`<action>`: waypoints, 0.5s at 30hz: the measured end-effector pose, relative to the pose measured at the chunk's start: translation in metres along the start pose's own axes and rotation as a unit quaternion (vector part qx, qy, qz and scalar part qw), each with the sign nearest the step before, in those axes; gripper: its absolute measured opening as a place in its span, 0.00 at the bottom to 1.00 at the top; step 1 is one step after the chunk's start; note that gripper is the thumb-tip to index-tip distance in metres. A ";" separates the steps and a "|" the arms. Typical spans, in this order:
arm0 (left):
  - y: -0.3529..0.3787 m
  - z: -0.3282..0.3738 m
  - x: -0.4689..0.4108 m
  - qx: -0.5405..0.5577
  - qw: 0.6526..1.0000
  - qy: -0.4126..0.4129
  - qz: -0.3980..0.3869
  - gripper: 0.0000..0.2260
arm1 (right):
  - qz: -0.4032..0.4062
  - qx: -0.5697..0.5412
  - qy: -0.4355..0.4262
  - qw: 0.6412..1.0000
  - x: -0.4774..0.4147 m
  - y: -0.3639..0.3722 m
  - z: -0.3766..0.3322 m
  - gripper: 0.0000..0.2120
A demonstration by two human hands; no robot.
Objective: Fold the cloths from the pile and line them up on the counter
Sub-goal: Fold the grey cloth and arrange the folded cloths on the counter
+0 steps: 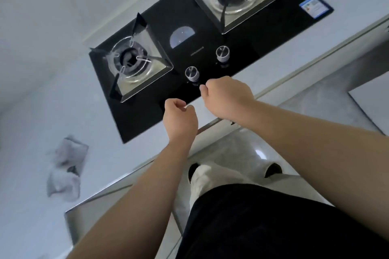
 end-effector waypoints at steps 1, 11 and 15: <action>-0.024 -0.023 -0.012 0.002 1.000 -0.012 0.016 0.06 | -0.008 0.003 -0.019 1.000 -0.004 0.017 -0.030 0.23; -0.293 -0.210 -0.089 -0.097 0.973 -0.063 0.201 0.06 | -0.109 0.006 -0.219 0.970 -0.001 0.173 -0.318 0.11; -0.343 -0.259 -0.088 -0.152 0.959 -0.055 0.232 0.09 | -0.091 0.049 -0.312 0.945 -0.001 0.209 -0.391 0.09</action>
Point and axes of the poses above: each hand's wrist, its own x-axis away from the middle knuckle, its own y-axis out of the palm, z = x × y, the point moved 8 cm from there along -x, towards the middle knuckle, and after that the axes turned 4 degrees about x, right-handed, at the moved point
